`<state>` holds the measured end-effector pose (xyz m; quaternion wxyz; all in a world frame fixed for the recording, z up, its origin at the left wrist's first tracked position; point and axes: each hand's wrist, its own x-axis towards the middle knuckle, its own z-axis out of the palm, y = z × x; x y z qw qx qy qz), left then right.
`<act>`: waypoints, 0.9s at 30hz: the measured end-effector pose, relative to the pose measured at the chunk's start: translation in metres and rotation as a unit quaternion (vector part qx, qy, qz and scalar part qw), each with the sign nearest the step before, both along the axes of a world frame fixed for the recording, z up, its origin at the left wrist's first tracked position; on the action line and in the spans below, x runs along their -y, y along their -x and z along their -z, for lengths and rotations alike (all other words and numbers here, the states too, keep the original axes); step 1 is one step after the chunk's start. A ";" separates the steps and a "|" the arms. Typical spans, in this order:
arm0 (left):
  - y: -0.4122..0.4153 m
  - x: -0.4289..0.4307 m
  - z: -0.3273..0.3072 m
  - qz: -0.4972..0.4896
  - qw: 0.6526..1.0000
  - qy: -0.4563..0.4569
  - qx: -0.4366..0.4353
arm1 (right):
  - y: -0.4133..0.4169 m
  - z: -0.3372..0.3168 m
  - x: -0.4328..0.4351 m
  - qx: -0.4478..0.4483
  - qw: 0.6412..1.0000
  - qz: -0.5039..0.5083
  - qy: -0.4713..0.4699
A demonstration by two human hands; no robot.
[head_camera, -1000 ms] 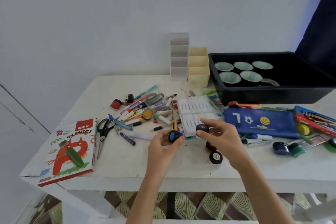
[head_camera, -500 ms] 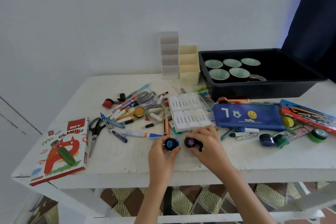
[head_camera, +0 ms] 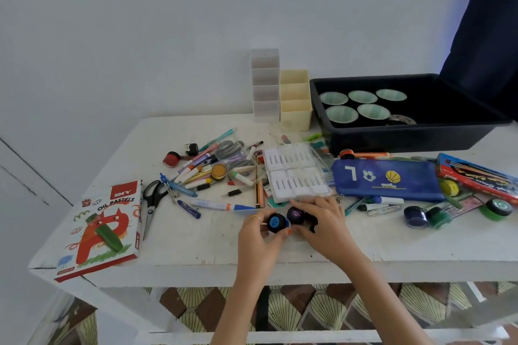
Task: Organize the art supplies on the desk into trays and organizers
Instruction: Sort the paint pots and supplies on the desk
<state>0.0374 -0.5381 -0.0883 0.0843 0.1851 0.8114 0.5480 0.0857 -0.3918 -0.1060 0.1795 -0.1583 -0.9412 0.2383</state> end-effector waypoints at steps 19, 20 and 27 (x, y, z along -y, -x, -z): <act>-0.009 -0.021 -0.002 0.029 0.996 0.087 0.019 | -0.009 0.015 -0.001 -0.019 0.976 -0.035 0.215; -0.008 -0.022 -0.003 0.025 0.996 0.085 0.027 | -0.009 0.016 -0.002 -0.021 0.976 -0.036 0.214; 0.002 -0.025 -0.013 0.014 0.989 0.109 0.099 | -0.011 0.014 -0.002 -0.042 0.971 -0.046 0.232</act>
